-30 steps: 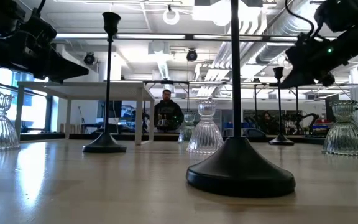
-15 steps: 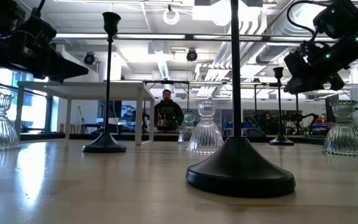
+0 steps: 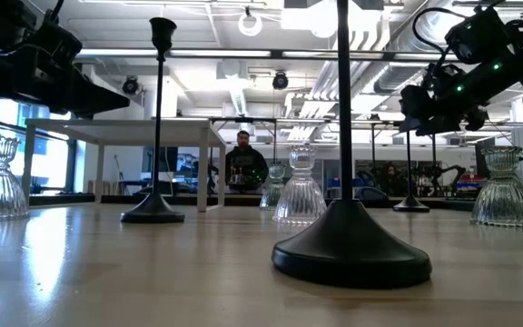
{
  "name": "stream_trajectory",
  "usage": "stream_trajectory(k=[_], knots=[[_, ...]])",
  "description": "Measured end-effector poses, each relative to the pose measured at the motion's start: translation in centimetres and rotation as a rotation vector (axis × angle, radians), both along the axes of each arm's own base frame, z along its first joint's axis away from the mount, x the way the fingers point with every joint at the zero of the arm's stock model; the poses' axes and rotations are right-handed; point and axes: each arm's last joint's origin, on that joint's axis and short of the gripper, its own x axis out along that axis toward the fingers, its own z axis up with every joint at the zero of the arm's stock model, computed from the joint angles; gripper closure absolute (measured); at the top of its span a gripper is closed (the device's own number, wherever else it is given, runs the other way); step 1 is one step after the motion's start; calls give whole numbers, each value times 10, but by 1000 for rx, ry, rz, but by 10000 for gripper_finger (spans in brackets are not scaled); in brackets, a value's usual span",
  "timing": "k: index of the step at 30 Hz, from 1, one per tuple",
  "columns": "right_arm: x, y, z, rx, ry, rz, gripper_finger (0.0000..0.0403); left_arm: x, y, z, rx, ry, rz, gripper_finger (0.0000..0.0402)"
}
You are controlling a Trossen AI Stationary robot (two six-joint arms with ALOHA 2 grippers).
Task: Pick & Place candle stick holders
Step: Put the top black candle holder on the shelf
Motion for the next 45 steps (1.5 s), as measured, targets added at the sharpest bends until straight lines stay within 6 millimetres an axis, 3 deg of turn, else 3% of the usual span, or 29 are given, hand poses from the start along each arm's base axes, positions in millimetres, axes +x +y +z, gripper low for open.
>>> stream_trajectory(k=[4, 15, 25, 30, 34, 39, 45], knots=[[2, -5, 1, -16, -18, 16, 215, 0, -1, 0, -4, 1, -19, 389], [7, -7, 5, -75, -21, 119, 390, 0, 0, 0, -26, -4, -14, 389], [21, 6, 28, -128, -126, 344, 382, 0, -1, 0, -37, 0, -15, 389], [40, 26, 50, -135, -183, 612, 386, 0, -1, 0, -53, -1, -14, 389], [61, 46, 54, -151, -215, 754, 379, 0, -1, -1, -57, 0, -14, 389], [98, 61, 41, -171, -237, 862, 387, 0, 0, -1, -57, 0, -12, 389], [142, 55, 39, -166, -200, 911, 383, 0, 0, -1, -80, -3, -11, 389]])
